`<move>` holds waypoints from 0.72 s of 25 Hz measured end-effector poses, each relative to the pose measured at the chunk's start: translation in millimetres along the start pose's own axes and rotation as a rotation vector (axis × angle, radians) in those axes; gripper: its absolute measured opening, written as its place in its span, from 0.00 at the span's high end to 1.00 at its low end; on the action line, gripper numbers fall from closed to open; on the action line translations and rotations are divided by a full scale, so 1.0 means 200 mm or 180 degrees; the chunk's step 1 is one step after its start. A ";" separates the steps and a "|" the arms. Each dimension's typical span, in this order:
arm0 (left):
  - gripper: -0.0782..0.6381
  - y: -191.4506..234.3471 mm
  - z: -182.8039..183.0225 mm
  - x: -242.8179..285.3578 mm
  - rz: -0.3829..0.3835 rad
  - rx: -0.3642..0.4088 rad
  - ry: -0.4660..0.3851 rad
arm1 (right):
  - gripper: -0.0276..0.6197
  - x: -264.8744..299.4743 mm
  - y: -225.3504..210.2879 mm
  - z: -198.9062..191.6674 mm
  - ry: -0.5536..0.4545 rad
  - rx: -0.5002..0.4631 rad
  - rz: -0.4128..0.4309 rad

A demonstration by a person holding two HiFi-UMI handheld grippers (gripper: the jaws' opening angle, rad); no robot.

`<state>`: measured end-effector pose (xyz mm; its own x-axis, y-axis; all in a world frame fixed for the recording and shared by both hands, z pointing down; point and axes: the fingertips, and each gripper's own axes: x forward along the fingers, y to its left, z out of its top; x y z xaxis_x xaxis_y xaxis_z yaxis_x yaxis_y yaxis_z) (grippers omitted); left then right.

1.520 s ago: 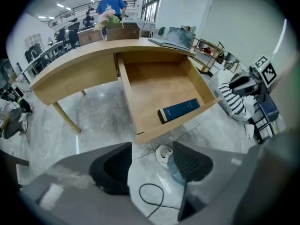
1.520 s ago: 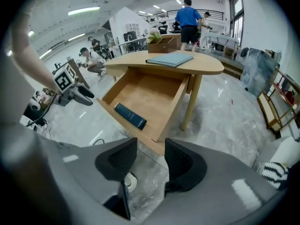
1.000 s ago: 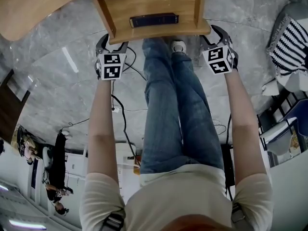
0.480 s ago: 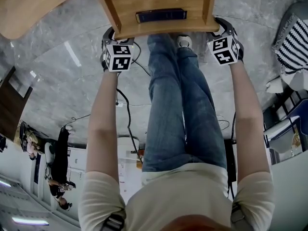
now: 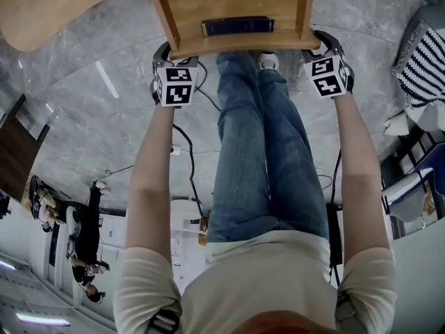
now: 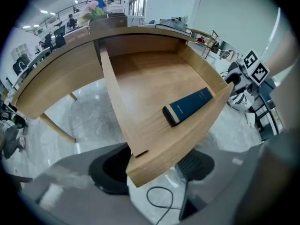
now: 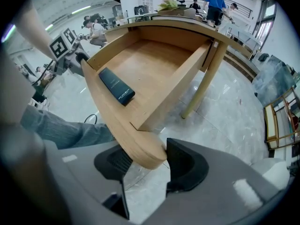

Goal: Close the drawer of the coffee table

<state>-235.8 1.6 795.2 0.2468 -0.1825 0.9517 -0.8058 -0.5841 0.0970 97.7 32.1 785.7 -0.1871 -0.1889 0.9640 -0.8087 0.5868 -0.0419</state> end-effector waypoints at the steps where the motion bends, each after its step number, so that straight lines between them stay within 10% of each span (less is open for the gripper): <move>1: 0.48 0.00 0.01 -0.01 -0.0001 -0.0014 -0.0002 | 0.64 -0.01 0.00 0.01 -0.0001 0.0016 0.0010; 18: 0.48 0.00 0.12 -0.23 -0.0024 -0.0017 -0.0104 | 0.64 -0.24 -0.03 0.10 -0.0110 0.0105 0.0082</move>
<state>-233.4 -8.7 743.8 0.2704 -0.2039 0.9409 -0.8067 -0.5814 0.1059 99.5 21.5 733.6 -0.2268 -0.2015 0.9529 -0.8211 0.5657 -0.0758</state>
